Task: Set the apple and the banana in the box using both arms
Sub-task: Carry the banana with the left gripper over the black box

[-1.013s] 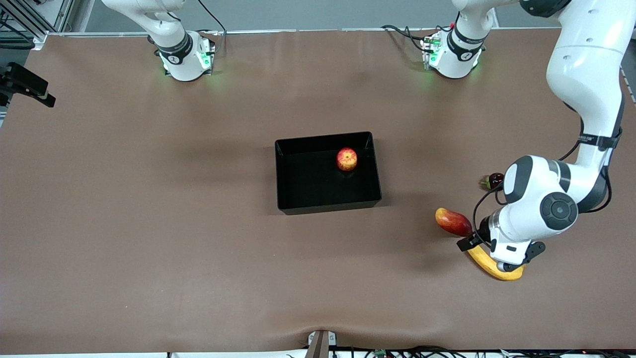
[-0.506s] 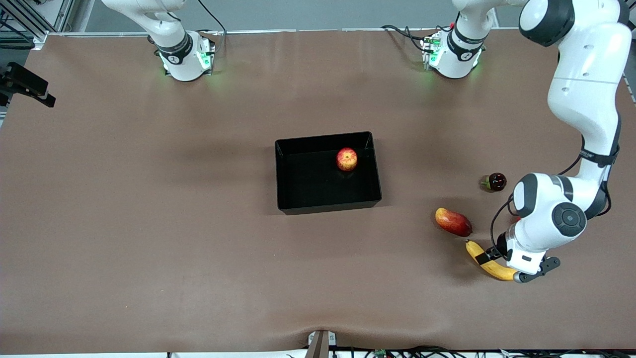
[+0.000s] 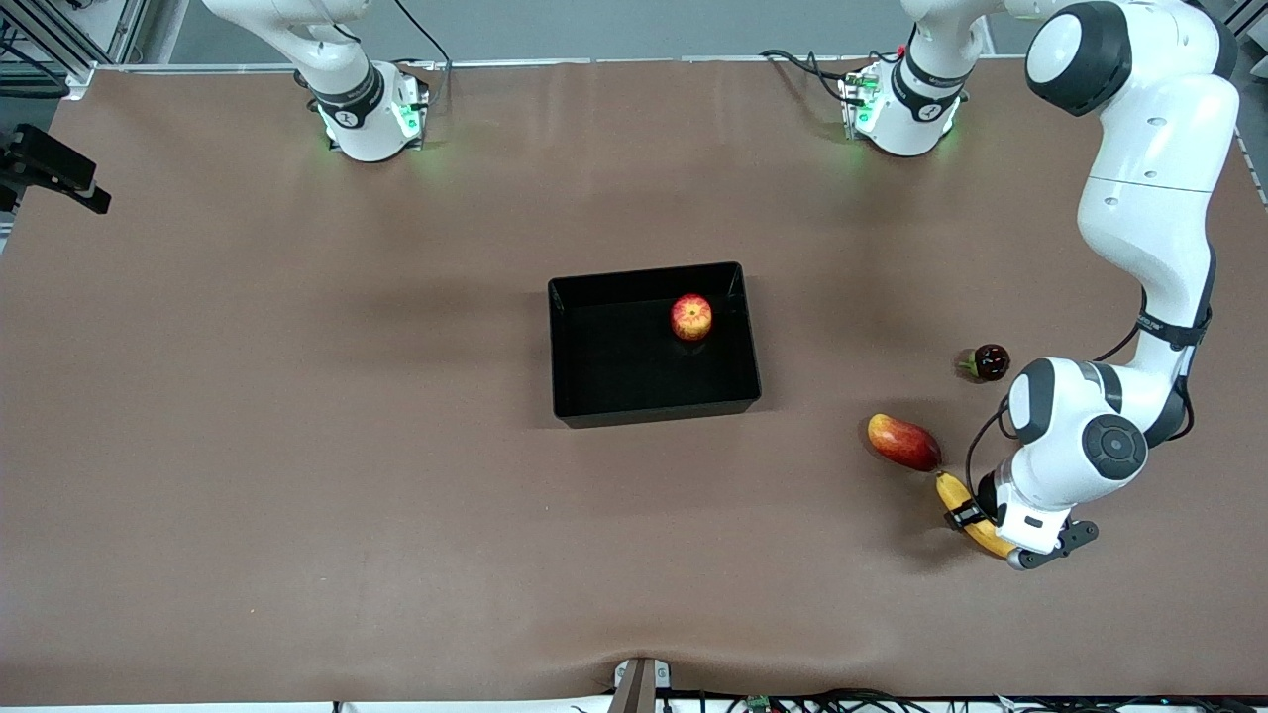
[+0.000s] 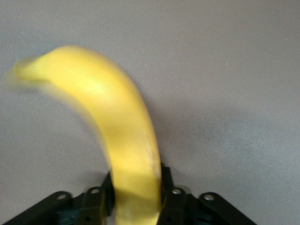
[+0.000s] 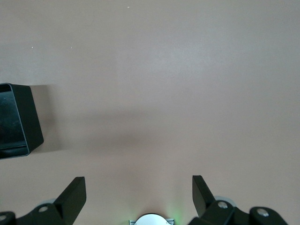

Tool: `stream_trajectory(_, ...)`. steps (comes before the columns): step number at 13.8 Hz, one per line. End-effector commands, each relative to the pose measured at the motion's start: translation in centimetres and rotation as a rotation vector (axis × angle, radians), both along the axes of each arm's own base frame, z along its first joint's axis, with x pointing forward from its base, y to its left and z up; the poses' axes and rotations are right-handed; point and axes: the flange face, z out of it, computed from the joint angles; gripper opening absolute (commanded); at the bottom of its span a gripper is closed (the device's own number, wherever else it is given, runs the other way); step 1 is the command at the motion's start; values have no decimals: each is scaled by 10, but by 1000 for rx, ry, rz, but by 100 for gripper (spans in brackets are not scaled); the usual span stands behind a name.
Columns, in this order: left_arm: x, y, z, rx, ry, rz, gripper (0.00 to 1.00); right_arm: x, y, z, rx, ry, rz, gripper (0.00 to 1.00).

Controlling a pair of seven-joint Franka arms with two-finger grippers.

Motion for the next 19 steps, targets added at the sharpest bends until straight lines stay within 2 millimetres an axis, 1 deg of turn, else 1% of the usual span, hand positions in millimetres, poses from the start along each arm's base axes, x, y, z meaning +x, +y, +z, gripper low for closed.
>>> stream_trajectory(1, 7, -5, 27, 24, -20, -31, 0, 0, -2, 3, -11, 0, 6, 100)
stream_trajectory(2, 6, -8, 50, 50, -9, -76, 0, 0, -2, 3, -11, 0, 6, 100)
stream_trajectory(3, 4, -16, 79, 66, 4, -137, 0, 0, -3, 3, -11, 0, 6, 100)
stream_trajectory(4, 1, -32, 108, 67, 7, -181, 0, 0, -3, 3, -11, 0, 6, 100)
stream_trajectory(5, -4, -51, 142, 70, 0, -207, 0, 0, -3, 2, -13, 2, 6, 100)
stream_trajectory(6, -11, -79, 173, 71, -7, -244, 0, 0, -3, 3, -13, 1, 6, 100)
stream_trajectory(7, -20, -105, 200, 71, -10, -277, 0, 0, -3, 3, -11, 0, 6, 100)
stream_trajectory(8, -34, -141, 216, 64, 10, -316, 0, 0, -3, 3, -11, 0, 6, 100)
stream_trajectory(9, -46, -175, 222, 56, 27, -333, 0, 0, -3, 3, -11, 0, 6, 100)
stream_trajectory(11, -75, -240, 234, 40, 64, -296, 0, 0, -3, 3, -13, 0, 6, 100)
stream_trajectory(12, -89, -270, 236, 30, 75, -284, 0, 0, -3, 2, -13, 2, 6, 100)
stream_trajectory(14, -126, -344, 233, 16, 85, -259, 0, 0, -3, 3, -13, 0, 6, 100)
stream_trajectory(15, -148, -380, 227, 17, 94, -253, 0, 0, -3, 3, -13, 0, 7, 100)
stream_trajectory(16, -168, -413, 212, 14, 111, -241, 0, 0, -3, 3, -13, 0, 7, 100)
stream_trajectory(17, -184, -438, 204, 9, 114, -227, 0, 0, -3, 3, -13, -1, 7, 100)
stream_trajectory(18, -195, -457, 189, -9, 116, -228, 0, 0, -3, 3, -13, -1, 7, 100)
stream_trajectory(19, -209, -480, 182, -29, 103, -225, 0, 0, -3, 3, -11, -1, 8, 100)
